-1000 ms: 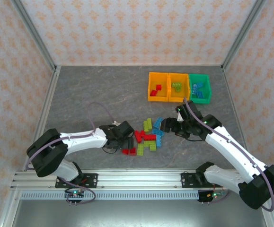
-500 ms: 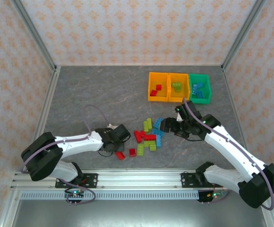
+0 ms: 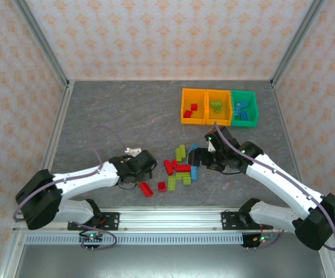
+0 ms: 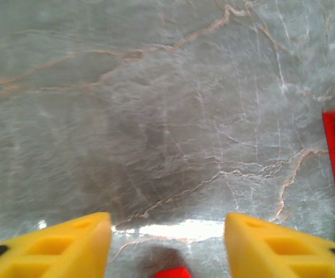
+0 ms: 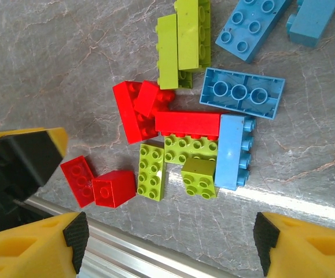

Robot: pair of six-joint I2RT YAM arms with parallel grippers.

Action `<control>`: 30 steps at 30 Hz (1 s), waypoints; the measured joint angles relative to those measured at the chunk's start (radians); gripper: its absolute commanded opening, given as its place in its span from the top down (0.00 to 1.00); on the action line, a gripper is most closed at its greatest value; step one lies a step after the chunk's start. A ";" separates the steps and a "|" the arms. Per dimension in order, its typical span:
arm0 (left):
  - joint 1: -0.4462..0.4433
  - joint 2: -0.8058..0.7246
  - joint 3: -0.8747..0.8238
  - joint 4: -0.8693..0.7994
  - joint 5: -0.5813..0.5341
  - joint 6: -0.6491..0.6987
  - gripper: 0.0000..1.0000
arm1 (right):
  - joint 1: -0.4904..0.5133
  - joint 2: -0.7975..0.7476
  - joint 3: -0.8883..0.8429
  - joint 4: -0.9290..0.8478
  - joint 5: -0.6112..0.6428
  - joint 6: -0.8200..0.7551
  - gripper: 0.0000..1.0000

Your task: Sort the legos into containers by color

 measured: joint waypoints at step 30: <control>-0.092 -0.018 -0.151 0.220 0.242 -0.357 0.95 | 0.016 0.026 -0.009 0.035 -0.047 0.011 0.23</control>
